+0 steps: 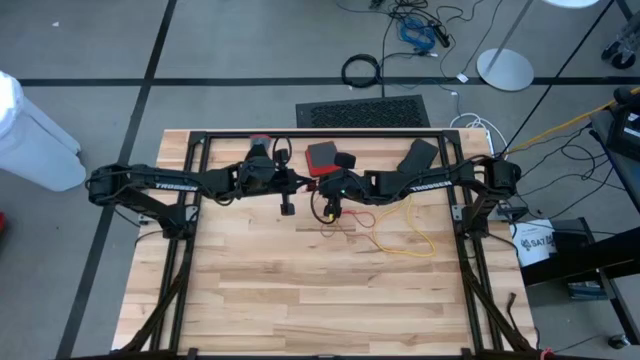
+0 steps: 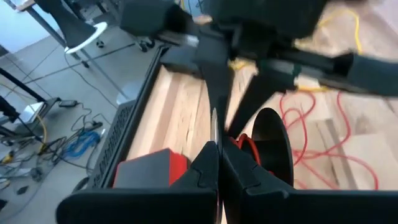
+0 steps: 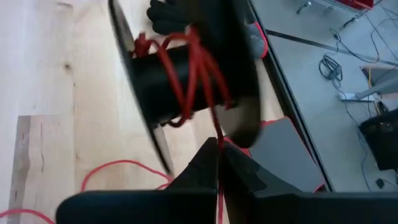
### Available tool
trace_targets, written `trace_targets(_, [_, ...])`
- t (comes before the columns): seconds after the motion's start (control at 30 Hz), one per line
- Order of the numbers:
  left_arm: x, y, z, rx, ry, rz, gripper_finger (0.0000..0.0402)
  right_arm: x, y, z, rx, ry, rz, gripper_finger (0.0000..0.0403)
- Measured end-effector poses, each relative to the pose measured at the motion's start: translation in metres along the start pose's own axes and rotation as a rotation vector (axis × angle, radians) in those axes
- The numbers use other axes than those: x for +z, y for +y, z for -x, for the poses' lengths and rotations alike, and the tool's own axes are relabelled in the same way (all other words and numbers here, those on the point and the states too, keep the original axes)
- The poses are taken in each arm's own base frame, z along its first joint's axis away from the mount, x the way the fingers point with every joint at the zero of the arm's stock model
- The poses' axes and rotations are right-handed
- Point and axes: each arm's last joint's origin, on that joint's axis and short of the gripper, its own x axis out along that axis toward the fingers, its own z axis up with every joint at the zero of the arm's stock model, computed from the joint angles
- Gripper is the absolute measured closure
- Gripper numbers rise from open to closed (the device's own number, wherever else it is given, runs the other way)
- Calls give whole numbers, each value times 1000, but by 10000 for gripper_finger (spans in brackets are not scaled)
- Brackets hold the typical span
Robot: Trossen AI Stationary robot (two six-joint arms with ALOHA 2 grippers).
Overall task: Coil cords
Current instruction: Coil the red wire onto the spool
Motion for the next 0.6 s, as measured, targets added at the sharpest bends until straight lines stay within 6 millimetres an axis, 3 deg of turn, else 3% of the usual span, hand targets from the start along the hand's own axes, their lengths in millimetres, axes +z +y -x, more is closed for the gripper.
trace_targets(0.3, [3, 8, 4, 15, -33, 51, 401, -24, 4, -8, -11, 20, -17, 356])
trace_targets(0.6, [8, 23, 4, 53, -137, 141, 401, -56, 12, -13, -44, -143, -139, 347])
